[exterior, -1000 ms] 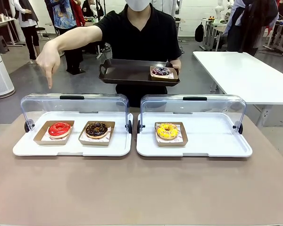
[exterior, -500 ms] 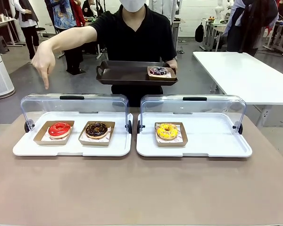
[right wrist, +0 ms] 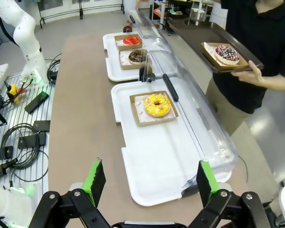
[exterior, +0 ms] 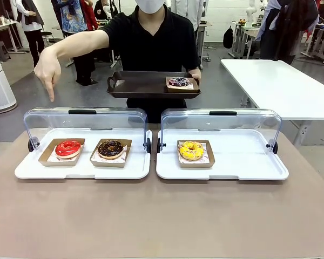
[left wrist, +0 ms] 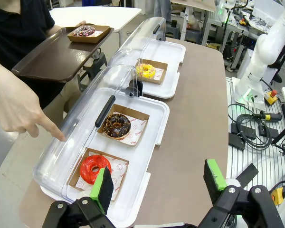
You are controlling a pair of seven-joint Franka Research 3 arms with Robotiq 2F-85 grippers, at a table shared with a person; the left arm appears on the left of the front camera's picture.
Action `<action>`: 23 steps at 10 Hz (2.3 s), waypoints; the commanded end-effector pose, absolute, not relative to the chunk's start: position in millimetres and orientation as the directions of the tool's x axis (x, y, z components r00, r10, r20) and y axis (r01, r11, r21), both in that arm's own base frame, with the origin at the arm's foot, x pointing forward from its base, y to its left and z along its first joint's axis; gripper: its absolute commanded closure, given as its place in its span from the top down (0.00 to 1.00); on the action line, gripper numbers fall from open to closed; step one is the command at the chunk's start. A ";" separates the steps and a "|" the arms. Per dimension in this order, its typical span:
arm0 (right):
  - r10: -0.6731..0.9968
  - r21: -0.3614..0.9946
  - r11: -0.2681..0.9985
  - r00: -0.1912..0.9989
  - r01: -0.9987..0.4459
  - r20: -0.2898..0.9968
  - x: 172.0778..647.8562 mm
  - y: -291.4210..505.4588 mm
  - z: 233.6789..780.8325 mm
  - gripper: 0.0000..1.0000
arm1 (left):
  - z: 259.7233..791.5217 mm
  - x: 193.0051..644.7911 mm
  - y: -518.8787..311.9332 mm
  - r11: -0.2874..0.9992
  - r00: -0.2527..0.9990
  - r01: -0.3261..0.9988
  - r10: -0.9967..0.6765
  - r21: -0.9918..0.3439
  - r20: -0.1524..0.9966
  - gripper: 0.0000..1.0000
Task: Provide the desired donut to the person.
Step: Pick up and lift the Paper togo box containing the Donut pointed at by the person.
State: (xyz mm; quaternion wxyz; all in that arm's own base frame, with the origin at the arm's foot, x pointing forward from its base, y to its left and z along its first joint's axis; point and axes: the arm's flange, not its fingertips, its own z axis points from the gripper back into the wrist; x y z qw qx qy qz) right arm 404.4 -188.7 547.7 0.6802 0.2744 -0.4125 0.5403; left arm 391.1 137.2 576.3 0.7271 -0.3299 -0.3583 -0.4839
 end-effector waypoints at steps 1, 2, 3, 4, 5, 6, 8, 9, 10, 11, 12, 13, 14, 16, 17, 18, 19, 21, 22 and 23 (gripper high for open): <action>0.514 -0.073 0.264 0.076 -0.962 0.854 403.6 -189.2 547.4 1.00 | 576.3 391.1 137.2 0.314 0.275 0.940 -0.467 -0.133 0.840 1.00; 0.514 -0.073 0.264 0.076 -0.962 0.854 403.6 -189.2 547.4 1.00 | 584.4 384.9 114.9 0.291 0.193 0.957 -0.616 -0.006 0.764 1.00; 0.514 -0.073 0.264 0.076 -0.962 0.854 403.6 -189.2 547.4 1.00 | 591.7 382.1 82.5 0.189 0.083 0.976 -0.783 0.108 0.616 1.00; 0.514 -0.073 0.264 0.076 -0.962 0.854 403.6 -189.2 547.4 1.00 | 590.9 379.0 55.8 0.052 -0.022 0.987 -0.892 0.151 0.452 1.00; 0.514 -0.073 0.264 0.076 -0.962 0.854 403.6 -189.2 547.4 1.00 | 581.9 374.9 33.4 -0.033 -0.088 0.982 -0.950 0.184 0.301 1.00; 0.514 -0.073 0.264 0.076 -0.962 0.854 403.6 -189.2 547.4 1.00 | 570.1 373.1 16.9 -0.099 -0.135 0.980 -0.969 0.173 0.209 1.00; 0.514 -0.073 0.264 0.076 -0.962 0.854 403.6 -189.2 547.4 1.00 | 536.9 383.4 -8.4 -0.188 -0.201 0.973 -0.975 0.132 0.091 1.00; 0.514 -0.073 0.264 0.076 -0.962 0.854 403.6 -189.2 547.4 1.00 | 516.7 390.7 -15.9 -0.186 -0.196 0.976 -0.977 0.110 0.084 1.00; 0.514 -0.073 0.264 0.076 -0.962 0.854 403.6 -189.2 547.4 1.00 | 496.1 391.9 -20.3 -0.178 -0.186 0.979 -0.979 0.097 0.083 1.00; 0.514 -0.073 0.264 0.076 -0.962 0.854 403.6 -189.2 547.4 1.00 | 476.5 395.8 -23.3 -0.161 -0.167 0.984 -0.981 0.072 0.098 1.00; 0.514 -0.073 0.264 0.076 -0.962 0.854 403.6 -189.2 547.4 1.00 | 459.5 401.8 -25.4 -0.141 -0.147 0.988 -0.984 0.071 0.102 1.00; 0.514 -0.073 0.264 0.076 -0.962 0.854 403.6 -189.2 547.4 1.00 | 440.7 409.8 -27.6 -0.122 -0.129 0.989 -0.988 0.079 0.082 1.00; 0.514 -0.073 0.264 0.076 -0.962 0.854 403.6 -189.2 547.4 1.00 | 426.8 411.0 -30.7 -0.121 -0.127 0.987 -0.990 0.105 0.054 1.00; 0.514 -0.073 0.264 0.076 -0.962 0.854 403.6 -189.2 547.4 1.00 | 421.4 413.8 -30.5 -0.127 -0.134 0.982 -0.990 0.138 0.040 1.00; 0.514 -0.073 0.264 0.076 -0.962 0.854 403.6 -189.2 547.4 1.00 | 425.5 412.6 -26.8 -0.132 -0.139 0.987 -0.987 0.088 0.076 1.00; 0.514 -0.073 0.264 0.076 -0.962 0.854 403.6 -189.2 547.4 1.00 | 425.5 412.6 -26.8 -0.132 -0.139 0.987 -0.987 0.088 0.076 1.00; 0.514 -0.073 0.264 0.076 -0.962 0.854 403.6 -189.2 547.4 1.00 | 425.5 412.6 -26.8 -0.132 -0.139 0.987 -0.987 0.088 0.076 1.00; 0.514 -0.073 0.264 0.076 -0.962 0.854 403.6 -189.2 547.4 1.00 | 425.5 412.6 -26.8 -0.132 -0.139 0.987 -0.987 0.088 0.076 1.00; 0.514 -0.073 0.264 0.076 -0.962 0.854 403.6 -189.2 547.4 1.00 | 425.5 412.6 -26.8 -0.132 -0.139 0.987 -0.987 0.088 0.076 1.00; 0.514 -0.073 0.264 0.076 -0.962 0.854 403.6 -189.2 547.4 1.00 | 421.4 414.2 -26.7 -0.129 -0.137 0.987 -0.988 0.097 0.077 1.00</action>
